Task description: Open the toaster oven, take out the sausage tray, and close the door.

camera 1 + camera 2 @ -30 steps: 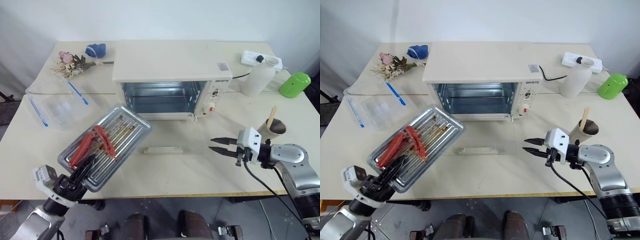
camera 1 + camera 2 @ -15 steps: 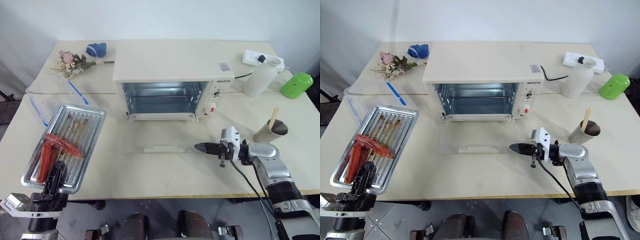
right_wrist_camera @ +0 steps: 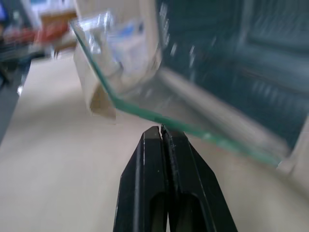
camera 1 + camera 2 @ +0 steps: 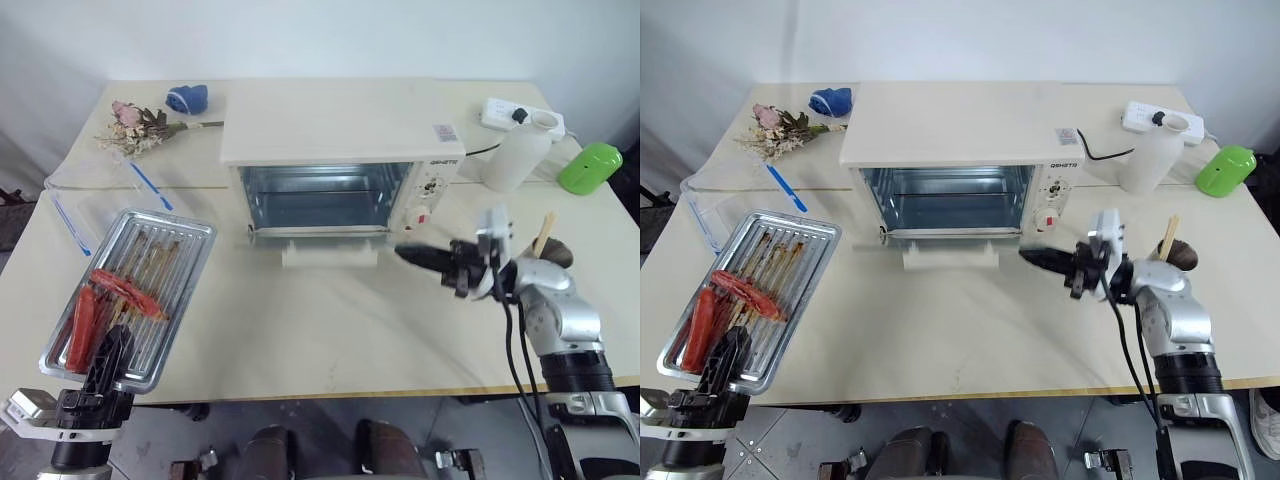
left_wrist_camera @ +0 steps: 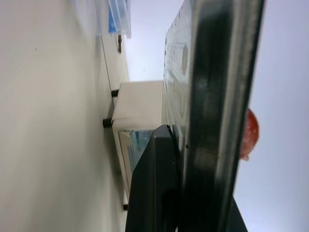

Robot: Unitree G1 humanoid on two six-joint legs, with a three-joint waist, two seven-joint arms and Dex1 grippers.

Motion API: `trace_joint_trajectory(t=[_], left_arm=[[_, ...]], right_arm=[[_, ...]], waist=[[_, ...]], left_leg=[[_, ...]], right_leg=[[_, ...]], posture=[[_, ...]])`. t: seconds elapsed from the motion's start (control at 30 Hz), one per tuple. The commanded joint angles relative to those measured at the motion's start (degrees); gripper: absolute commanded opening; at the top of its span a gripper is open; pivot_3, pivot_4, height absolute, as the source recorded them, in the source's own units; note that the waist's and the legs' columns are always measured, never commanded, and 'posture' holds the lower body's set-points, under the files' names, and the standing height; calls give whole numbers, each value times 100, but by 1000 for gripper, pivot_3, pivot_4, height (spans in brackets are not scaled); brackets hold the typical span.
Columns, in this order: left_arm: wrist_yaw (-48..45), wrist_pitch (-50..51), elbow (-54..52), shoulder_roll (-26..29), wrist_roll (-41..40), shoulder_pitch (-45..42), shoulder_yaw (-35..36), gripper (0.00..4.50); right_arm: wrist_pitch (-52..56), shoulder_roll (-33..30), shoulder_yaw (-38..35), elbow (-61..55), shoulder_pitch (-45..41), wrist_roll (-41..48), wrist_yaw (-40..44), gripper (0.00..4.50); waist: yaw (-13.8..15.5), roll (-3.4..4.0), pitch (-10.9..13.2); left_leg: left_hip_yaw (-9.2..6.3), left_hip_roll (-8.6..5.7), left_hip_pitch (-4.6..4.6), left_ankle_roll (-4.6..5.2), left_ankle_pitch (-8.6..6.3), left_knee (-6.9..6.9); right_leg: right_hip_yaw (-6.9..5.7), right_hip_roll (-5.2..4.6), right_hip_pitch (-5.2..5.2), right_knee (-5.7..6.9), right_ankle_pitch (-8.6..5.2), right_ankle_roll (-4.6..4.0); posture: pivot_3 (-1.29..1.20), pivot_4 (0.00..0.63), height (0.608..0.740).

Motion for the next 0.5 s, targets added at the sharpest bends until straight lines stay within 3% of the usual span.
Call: trace_joint_trajectory(t=[0.03,0.23,0.27,0.33,0.5], left_arm=[[-320,231,69,133,-162,232,192,0],[-539,574,310,390,-162,308,167,0],[-555,635,352,450,-162,308,143,0],[-612,808,424,652,-162,370,32,0],[-638,1287,719,1500,-162,304,-404,0]], right_arm=[[237,77,-383,-487,-395,363,-461,72],[651,-159,-390,-987,-135,452,-424,72],[706,-233,-400,-1044,-43,415,-433,237],[697,-359,-459,-1172,178,384,-377,676],[143,-785,-703,-1610,1206,74,-77,2418]], waist=[[10,0,0],[47,-5,-3],[40,-4,-3],[34,-5,-3],[55,-5,-3]], left_leg=[[1,2,-1,-3,0,0],[-8,12,-22,-12,-15,-2],[-8,12,-27,-9,-18,-2],[-2,7,-35,-2,-21,-2],[7,2,-34,9,-23,0]], right_leg=[[0,0,-3,2,-1,-2],[-8,6,-35,33,-11,-20],[-8,9,-36,40,-11,-20],[-10,10,-38,36,-11,-20],[-20,30,-34,33,-10,-19]], posture=[[0,150,740],[0,150,740],[0,150,740],[0,150,740],[0,150,740]])
